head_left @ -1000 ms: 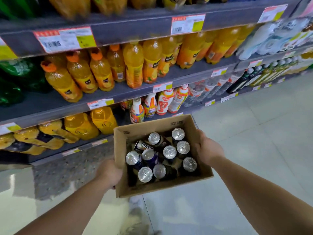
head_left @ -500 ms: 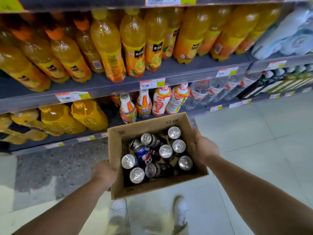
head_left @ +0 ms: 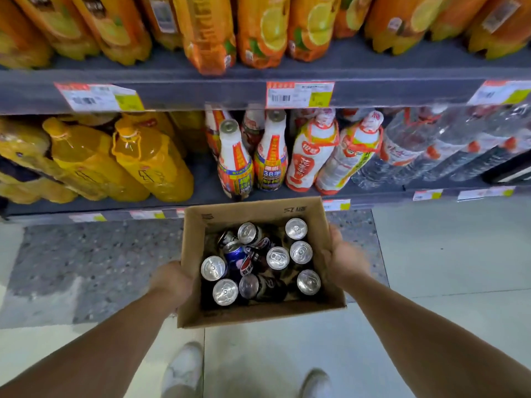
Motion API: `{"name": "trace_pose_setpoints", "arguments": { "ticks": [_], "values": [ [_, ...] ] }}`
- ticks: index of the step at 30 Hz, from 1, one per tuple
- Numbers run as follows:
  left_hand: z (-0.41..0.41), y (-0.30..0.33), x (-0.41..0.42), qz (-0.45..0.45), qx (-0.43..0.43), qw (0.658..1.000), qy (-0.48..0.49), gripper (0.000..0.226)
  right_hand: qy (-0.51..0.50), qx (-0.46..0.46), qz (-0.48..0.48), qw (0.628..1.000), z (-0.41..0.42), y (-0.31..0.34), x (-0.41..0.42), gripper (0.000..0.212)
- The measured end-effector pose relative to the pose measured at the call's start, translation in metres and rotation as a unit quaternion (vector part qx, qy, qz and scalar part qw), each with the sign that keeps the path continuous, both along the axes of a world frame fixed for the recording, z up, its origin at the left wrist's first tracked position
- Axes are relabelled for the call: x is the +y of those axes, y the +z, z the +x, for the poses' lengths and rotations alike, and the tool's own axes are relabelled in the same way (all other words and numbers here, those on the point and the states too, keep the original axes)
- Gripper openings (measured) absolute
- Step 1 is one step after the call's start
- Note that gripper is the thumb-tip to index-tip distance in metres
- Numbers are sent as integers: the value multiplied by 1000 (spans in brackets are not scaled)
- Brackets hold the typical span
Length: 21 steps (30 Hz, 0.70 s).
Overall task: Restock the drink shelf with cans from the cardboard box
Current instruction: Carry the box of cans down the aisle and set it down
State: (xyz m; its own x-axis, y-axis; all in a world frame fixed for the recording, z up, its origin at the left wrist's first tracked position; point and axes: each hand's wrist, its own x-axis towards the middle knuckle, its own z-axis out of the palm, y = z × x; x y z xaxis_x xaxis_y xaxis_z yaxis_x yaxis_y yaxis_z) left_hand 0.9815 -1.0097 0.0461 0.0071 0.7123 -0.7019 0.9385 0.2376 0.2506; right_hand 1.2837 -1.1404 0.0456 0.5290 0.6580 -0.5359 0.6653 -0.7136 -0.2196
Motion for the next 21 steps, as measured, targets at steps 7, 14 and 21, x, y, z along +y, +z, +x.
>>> {"name": "trace_pose_setpoints", "arguments": {
  "ticks": [7,14,21],
  "values": [
    [1,-54,14,-2,3,1000,27,12,-3,4,20,1000,4,-45,16,54],
    [8,-84,12,17,-3,1000,1,14,-31,-7,-25,999,2,-82,20,67],
    [17,-63,1,-9,12,1000,16,31,-37,9,-50,998,3,-84,23,70]
  ]
}}
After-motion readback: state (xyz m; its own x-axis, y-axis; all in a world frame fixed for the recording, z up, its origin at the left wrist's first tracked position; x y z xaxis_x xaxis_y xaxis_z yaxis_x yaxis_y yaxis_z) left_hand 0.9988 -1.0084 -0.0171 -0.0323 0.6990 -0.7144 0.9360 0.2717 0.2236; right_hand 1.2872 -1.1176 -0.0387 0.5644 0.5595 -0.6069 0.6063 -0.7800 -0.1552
